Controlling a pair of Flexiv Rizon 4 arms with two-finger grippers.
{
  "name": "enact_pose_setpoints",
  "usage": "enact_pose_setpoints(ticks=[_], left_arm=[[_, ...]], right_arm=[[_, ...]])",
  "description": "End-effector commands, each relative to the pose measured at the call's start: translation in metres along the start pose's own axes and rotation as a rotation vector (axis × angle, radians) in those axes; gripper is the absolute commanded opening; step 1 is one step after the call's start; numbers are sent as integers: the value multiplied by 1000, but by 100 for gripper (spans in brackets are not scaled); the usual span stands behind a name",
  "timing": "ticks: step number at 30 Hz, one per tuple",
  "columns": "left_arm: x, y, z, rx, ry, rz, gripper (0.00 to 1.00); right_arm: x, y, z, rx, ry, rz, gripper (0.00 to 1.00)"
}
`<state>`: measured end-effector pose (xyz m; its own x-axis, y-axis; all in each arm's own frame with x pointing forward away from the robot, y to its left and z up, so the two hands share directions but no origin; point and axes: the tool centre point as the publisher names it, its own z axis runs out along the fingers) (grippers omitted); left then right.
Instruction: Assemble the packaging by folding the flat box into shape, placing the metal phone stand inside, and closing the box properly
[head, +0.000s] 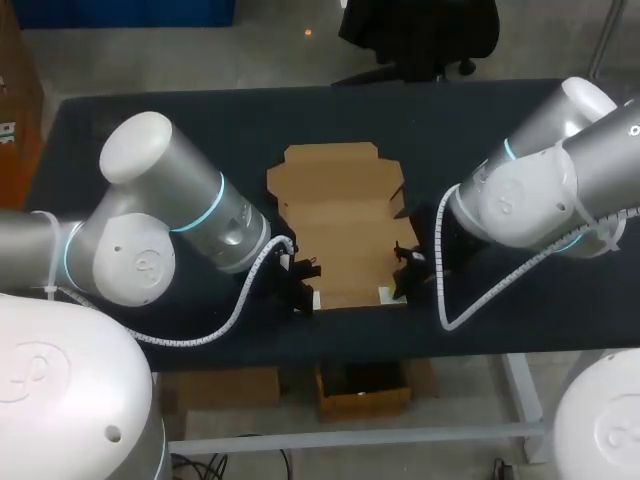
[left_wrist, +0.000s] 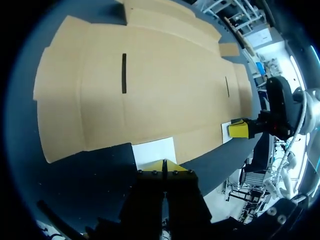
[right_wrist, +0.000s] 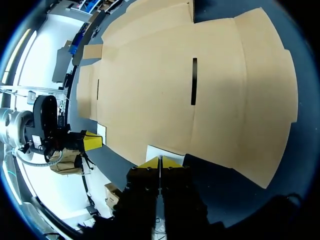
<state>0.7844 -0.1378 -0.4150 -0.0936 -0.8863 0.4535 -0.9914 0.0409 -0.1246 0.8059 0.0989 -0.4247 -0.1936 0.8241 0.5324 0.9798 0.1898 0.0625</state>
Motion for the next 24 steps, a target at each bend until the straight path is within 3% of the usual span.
enact_pose_setpoints(ticks=[1, 24], left_arm=[[1, 0, 3, 9, -20, -4, 0], [-9, -1, -58, 47, -1, 18, 0]], right_arm=[[3, -3, 1, -13, -12, -1, 0], [-12, 0, -65, -148, 110, 16, 0]])
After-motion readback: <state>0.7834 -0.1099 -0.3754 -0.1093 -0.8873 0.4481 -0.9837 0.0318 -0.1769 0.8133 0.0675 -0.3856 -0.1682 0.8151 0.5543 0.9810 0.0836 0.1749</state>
